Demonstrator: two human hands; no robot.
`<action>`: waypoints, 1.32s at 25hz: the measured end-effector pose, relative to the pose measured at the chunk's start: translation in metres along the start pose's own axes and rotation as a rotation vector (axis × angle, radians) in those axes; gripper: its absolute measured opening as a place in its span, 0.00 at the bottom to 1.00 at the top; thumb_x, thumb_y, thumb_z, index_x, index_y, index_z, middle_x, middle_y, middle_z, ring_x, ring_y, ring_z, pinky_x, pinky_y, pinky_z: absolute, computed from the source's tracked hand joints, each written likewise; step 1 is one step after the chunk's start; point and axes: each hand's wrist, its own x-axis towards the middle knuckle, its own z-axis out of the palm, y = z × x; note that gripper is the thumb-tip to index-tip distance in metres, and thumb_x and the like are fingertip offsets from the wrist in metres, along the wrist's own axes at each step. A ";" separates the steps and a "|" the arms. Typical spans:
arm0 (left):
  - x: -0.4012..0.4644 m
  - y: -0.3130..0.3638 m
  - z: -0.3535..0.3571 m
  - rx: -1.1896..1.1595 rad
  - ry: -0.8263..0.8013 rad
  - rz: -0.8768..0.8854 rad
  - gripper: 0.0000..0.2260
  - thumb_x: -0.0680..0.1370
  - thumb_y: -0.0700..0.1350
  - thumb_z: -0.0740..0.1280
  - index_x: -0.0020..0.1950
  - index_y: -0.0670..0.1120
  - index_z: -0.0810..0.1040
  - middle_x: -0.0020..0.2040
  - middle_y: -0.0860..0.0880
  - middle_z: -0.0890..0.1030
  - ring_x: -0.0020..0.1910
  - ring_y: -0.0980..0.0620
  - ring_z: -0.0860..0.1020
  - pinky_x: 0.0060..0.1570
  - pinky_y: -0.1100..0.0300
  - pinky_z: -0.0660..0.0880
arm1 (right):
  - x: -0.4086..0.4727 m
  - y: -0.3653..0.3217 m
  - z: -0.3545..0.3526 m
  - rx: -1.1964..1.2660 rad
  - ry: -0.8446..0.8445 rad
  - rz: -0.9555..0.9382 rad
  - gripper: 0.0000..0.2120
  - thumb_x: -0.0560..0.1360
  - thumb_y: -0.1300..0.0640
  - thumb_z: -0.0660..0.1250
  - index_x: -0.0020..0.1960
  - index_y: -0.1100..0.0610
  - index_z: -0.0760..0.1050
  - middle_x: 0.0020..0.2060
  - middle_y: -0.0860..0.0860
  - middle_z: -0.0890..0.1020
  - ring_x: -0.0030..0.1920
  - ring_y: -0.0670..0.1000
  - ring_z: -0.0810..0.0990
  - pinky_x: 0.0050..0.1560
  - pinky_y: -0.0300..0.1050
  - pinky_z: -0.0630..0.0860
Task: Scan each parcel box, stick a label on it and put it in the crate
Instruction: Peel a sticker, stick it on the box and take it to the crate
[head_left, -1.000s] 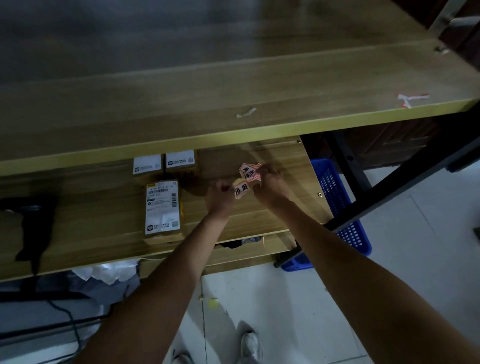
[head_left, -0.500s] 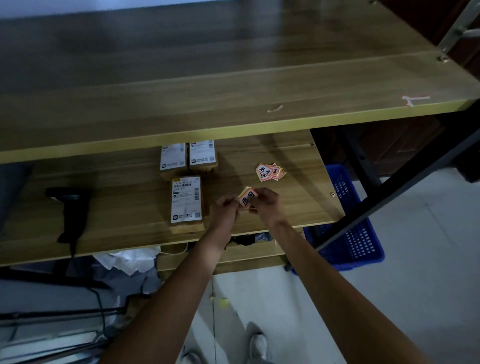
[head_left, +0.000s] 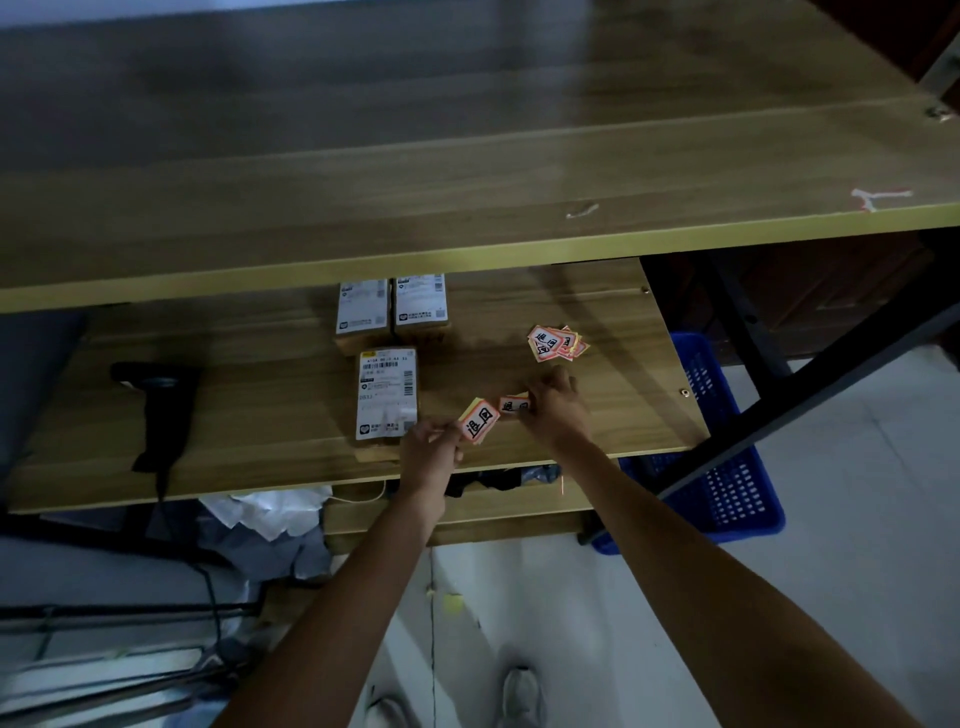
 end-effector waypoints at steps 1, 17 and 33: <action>0.000 -0.003 -0.001 0.002 0.001 -0.014 0.03 0.78 0.39 0.66 0.50 0.43 0.77 0.45 0.42 0.81 0.32 0.55 0.72 0.26 0.69 0.67 | 0.003 -0.001 0.000 -0.003 0.014 0.000 0.18 0.74 0.52 0.66 0.63 0.54 0.76 0.64 0.56 0.70 0.63 0.59 0.69 0.58 0.49 0.72; 0.001 -0.003 0.008 0.034 -0.006 -0.036 0.02 0.79 0.41 0.65 0.49 0.45 0.77 0.41 0.47 0.81 0.32 0.56 0.74 0.27 0.69 0.70 | 0.093 0.028 -0.061 0.361 0.202 0.251 0.09 0.72 0.59 0.66 0.51 0.55 0.81 0.50 0.58 0.84 0.52 0.60 0.82 0.45 0.47 0.76; -0.023 -0.004 0.012 -0.302 -0.022 -0.253 0.05 0.73 0.36 0.70 0.41 0.44 0.80 0.37 0.47 0.78 0.36 0.52 0.74 0.37 0.61 0.70 | -0.091 -0.044 -0.010 0.358 0.346 -0.260 0.10 0.74 0.51 0.64 0.48 0.55 0.81 0.47 0.50 0.81 0.48 0.52 0.78 0.40 0.44 0.76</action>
